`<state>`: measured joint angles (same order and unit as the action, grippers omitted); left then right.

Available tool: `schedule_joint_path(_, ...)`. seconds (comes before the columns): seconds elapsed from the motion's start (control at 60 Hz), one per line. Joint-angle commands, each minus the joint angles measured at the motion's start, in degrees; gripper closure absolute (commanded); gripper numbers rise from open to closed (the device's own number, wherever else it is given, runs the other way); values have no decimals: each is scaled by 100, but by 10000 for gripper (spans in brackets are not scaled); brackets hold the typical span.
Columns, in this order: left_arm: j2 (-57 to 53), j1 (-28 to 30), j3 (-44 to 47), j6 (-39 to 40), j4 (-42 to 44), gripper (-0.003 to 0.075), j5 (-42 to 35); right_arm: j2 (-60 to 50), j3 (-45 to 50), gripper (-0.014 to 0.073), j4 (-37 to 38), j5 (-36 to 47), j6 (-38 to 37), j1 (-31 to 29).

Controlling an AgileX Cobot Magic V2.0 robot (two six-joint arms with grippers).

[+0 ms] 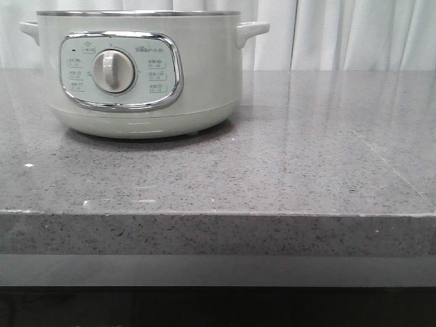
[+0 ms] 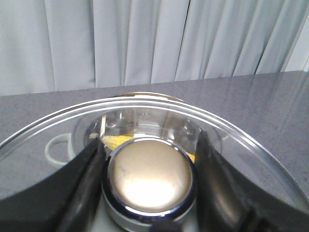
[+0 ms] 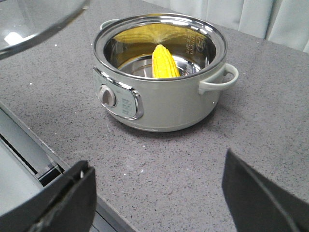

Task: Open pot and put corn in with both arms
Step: 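Lower the glass lid back onto the cooker with the left gripper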

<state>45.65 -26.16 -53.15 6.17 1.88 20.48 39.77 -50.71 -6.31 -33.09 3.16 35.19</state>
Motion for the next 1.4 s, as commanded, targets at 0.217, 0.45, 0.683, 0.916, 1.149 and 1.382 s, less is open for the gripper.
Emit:
schedule_joint_path(0.217,1623,-1,-1126,35,-43,574,-1641,10,-123,33,-41,465,31,-12)
schedule_joint_path(0.45,2948,-1,-2041,35,-43,574,-1760,10,-123,33,-41,465,31,-12)
schedule_joint_path(0.683,3901,-1,-2808,35,-43,574,-1760,10,-123,33,-41,465,31,-12)
schedule_joint_path(0.916,4338,-1,-3041,35,-43,574,-1812,10,-123,33,-41,465,31,-12)
schedule_joint_path(1.149,4394,-1,-3041,35,-43,574,-1762,10,-123,33,-41,465,31,-12)
schedule_joint_path(1.382,4394,-50,-3041,35,-43,573,-1541,10,-123,33,-41,465,31,-12)
